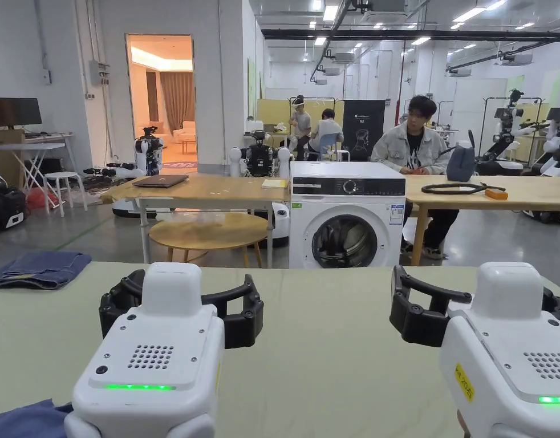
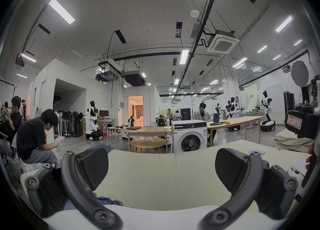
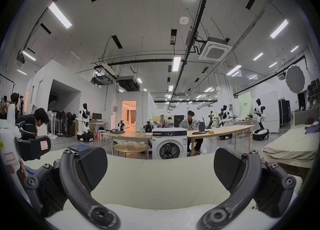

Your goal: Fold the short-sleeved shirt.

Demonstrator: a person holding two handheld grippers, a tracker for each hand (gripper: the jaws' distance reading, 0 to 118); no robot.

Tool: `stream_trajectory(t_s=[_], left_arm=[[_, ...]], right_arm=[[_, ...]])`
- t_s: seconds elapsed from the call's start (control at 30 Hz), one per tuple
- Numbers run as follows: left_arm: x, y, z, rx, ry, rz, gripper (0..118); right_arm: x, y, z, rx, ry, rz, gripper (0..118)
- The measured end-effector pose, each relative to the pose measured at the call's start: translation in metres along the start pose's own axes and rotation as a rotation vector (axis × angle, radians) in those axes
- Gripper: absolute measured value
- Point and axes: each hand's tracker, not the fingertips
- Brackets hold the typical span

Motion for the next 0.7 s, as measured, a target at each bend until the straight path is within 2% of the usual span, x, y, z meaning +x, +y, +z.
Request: stream_trajectory(t_s=[0.33, 0.37, 0.4, 0.43, 0.47, 0.5, 0.53, 0.57, 0.6, 0.63, 0.7], left_arm=[[0.005, 0.002, -0.002, -0.039, -0.077, 0.059, 117], [0.005, 0.002, -0.002, -0.039, -0.077, 0.060, 101], [0.006, 0.002, 0.000, -0.032, -0.077, 0.061, 68], [0.007, 0.002, 0.002, -0.017, -0.088, 0.058, 68], [0.009, 0.003, 0.003, -0.008, -0.087, 0.053, 53], [0.011, 0.005, 0.002, -0.005, -0.073, 0.046, 21], [0.012, 0.006, 0.002, -0.002, -0.060, 0.043, 0], [0.010, 0.006, 0.003, 0.014, -0.059, 0.055, 0], [0.007, 0.009, 0.004, 0.009, -0.077, 0.071, 0], [0.004, 0.011, 0.004, -0.001, -0.082, 0.082, 0], [-0.003, 0.013, 0.005, -0.009, -0.071, 0.086, 0]], right_arm=[[0.015, 0.000, 0.005, -0.008, -0.004, -0.062, 118], [0.017, 0.000, 0.006, -0.015, 0.006, -0.070, 109], [0.019, 0.001, 0.007, -0.024, 0.048, -0.081, 83], [0.021, 0.001, 0.009, -0.023, 0.078, -0.079, 83], [0.020, 0.002, 0.011, -0.020, 0.069, -0.072, 69], [0.016, 0.003, 0.010, -0.025, 0.034, -0.022, 34], [0.011, 0.000, 0.009, -0.010, 0.013, 0.024, 0], [0.010, -0.004, 0.011, -0.022, 0.022, 0.004, 0], [0.011, -0.003, 0.009, -0.052, 0.107, -0.029, 0], [0.010, -0.002, 0.008, -0.054, 0.097, -0.035, 0], [-0.002, -0.008, 0.008, -0.047, 0.074, 0.003, 0]])
